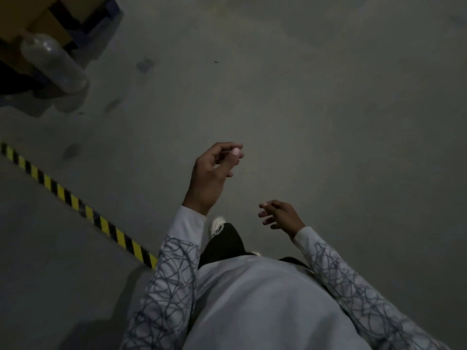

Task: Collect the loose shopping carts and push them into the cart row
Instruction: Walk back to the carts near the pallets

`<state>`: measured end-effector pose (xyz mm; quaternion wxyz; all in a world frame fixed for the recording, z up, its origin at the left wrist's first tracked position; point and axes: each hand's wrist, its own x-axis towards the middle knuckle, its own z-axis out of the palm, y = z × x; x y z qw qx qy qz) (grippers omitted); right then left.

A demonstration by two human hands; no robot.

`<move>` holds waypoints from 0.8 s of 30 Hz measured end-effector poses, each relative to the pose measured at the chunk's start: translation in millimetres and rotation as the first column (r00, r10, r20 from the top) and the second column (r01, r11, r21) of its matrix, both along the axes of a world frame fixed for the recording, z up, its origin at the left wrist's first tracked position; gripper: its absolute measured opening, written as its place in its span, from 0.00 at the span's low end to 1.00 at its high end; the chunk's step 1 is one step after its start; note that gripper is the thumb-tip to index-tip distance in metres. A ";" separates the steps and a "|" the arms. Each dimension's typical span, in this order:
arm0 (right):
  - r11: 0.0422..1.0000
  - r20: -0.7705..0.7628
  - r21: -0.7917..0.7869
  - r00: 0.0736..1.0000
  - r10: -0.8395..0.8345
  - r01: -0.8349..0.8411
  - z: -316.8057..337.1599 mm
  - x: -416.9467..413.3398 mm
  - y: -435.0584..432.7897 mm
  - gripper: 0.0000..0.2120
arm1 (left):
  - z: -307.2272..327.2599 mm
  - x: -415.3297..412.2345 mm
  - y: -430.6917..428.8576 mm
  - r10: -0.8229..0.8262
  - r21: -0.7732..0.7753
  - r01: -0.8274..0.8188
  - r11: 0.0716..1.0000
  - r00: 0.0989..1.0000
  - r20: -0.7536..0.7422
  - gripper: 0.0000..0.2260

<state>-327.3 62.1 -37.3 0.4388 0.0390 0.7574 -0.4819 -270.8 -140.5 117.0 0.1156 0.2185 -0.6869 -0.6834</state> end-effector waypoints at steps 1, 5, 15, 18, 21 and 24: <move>1.000 0.007 0.010 1.000 -0.019 0.019 -2.6 -13.6 0.2 0.09 | -1.7 -23.5 -3.5 -0.029 0.005 0.029 1.000 1.000 -0.003 0.08; 0.991 0.011 0.038 0.991 -0.131 0.130 -15.0 -86.0 -10.4 0.08 | -14.6 -129.3 -27.0 -0.124 -0.015 0.123 0.992 0.992 -0.022 0.07; 0.829 -0.252 -0.194 0.790 -0.559 0.525 57.3 -365.9 -85.1 0.05 | -35.9 -416.6 -112.6 -0.253 0.029 0.251 0.968 0.965 0.064 0.05; 0.791 -0.375 -0.300 0.697 -0.611 0.533 120.5 -438.6 -91.4 0.05 | -41.3 -484.9 -114.2 -0.323 0.059 0.318 0.946 0.938 0.128 0.04; 0.768 -0.471 -0.387 0.606 -0.640 0.510 173.2 -506.5 -85.0 0.09 | -53.3 -549.4 -105.7 -0.402 0.073 0.395 0.916 0.899 0.174 0.05; 0.721 -0.501 -0.473 0.519 -0.693 0.506 209.6 -566.2 -70.6 0.10 | -70.0 -612.0 -89.6 -0.466 0.071 0.461 0.884 0.861 0.206 0.05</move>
